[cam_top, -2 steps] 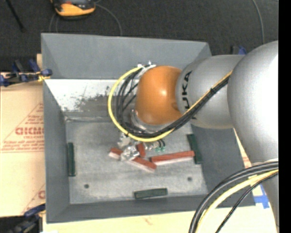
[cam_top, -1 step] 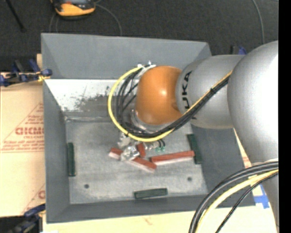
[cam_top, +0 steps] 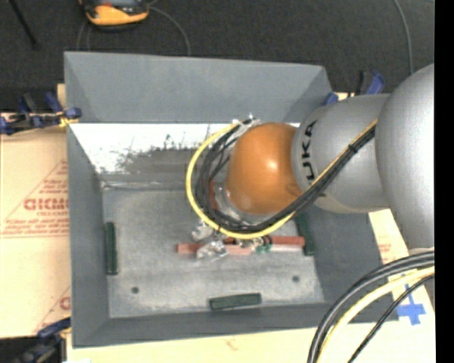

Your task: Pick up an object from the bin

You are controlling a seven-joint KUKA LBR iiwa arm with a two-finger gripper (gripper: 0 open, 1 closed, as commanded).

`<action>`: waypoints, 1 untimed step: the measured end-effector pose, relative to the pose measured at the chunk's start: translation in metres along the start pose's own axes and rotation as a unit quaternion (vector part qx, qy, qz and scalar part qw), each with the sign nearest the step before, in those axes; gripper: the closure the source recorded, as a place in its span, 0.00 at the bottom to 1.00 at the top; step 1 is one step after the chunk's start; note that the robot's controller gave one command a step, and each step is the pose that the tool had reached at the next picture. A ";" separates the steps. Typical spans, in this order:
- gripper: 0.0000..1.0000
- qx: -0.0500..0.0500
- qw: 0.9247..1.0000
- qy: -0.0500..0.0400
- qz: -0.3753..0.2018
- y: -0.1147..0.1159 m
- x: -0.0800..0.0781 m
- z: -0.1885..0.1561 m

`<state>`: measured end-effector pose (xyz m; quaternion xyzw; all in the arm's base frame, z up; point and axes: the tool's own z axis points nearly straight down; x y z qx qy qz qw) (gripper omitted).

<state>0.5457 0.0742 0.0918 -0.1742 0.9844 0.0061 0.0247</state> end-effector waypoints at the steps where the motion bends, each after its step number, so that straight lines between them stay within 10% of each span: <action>1: 1.00 0.003 1.000 0.021 0.019 0.029 -0.077 -0.139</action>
Offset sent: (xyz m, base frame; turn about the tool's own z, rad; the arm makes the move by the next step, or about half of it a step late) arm 0.0000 0.0000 0.0000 0.0000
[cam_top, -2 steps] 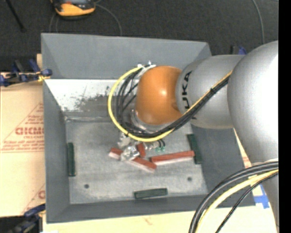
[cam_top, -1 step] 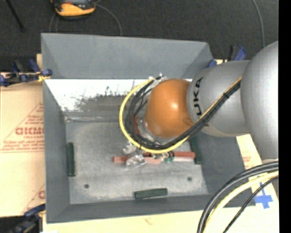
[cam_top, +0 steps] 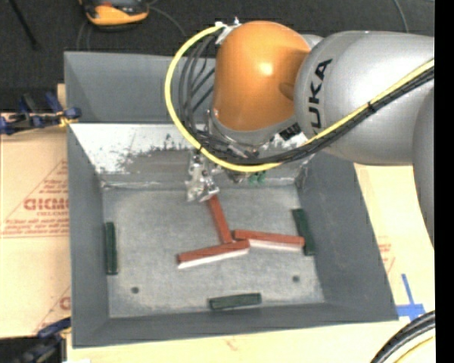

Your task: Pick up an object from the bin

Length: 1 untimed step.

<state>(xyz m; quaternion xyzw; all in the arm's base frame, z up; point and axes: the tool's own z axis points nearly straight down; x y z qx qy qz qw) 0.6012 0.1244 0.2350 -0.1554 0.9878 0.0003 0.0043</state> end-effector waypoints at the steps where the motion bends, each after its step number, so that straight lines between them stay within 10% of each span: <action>1: 0.00 0.000 1.000 0.002 0.000 0.000 0.001 0.001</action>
Offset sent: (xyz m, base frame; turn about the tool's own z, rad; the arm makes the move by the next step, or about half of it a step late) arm 0.0000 0.0000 0.0000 0.0000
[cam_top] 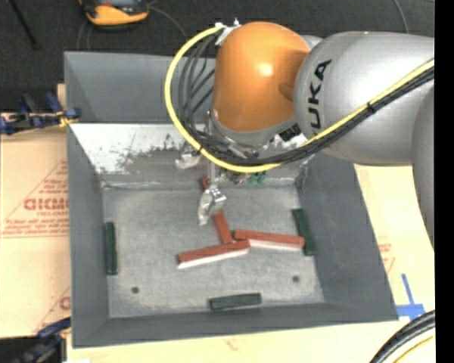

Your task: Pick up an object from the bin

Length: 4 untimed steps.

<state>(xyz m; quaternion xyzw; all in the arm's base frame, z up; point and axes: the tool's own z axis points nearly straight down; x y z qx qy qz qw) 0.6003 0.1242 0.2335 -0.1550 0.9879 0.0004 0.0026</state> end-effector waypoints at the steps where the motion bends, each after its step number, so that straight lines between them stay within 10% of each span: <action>1: 0.00 0.000 1.000 0.000 0.000 0.000 0.000 0.000; 3: 0.00 0.001 0.991 0.000 -0.137 -0.018 0.051 0.076; 4: 1.00 0.000 0.978 0.005 -0.210 -0.019 0.062 0.151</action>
Offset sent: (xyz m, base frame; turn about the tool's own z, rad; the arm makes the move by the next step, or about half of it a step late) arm -0.0721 -0.0795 -0.1059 -0.4678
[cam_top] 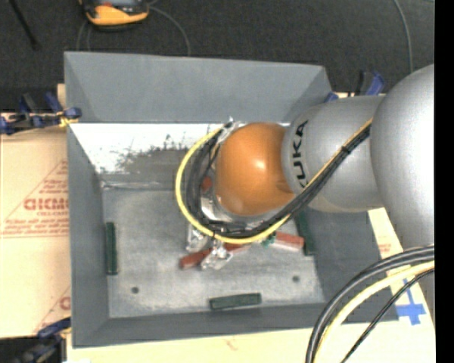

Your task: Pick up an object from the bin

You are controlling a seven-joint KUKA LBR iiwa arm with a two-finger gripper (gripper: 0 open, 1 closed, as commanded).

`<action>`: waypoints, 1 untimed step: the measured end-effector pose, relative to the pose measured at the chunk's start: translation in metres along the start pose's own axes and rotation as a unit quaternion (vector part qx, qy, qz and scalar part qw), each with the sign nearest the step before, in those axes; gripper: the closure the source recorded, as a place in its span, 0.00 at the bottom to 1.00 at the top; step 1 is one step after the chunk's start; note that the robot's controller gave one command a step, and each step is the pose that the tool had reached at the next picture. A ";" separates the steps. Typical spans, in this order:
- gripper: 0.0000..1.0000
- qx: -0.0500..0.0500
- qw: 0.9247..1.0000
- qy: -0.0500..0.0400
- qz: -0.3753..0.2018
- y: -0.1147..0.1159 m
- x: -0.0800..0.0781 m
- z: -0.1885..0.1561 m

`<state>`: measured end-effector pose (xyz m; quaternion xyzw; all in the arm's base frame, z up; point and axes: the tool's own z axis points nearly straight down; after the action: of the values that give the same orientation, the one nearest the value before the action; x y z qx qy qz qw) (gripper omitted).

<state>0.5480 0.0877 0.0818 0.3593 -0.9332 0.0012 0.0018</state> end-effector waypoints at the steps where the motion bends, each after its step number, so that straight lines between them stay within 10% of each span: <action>1: 1.00 0.000 1.000 0.000 0.000 0.000 0.000 0.000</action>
Offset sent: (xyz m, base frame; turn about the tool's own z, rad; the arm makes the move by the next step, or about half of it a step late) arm 0.0181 0.0117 0.1566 -0.0255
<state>0.5481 0.0877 0.0818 0.3591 -0.9333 0.0012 0.0018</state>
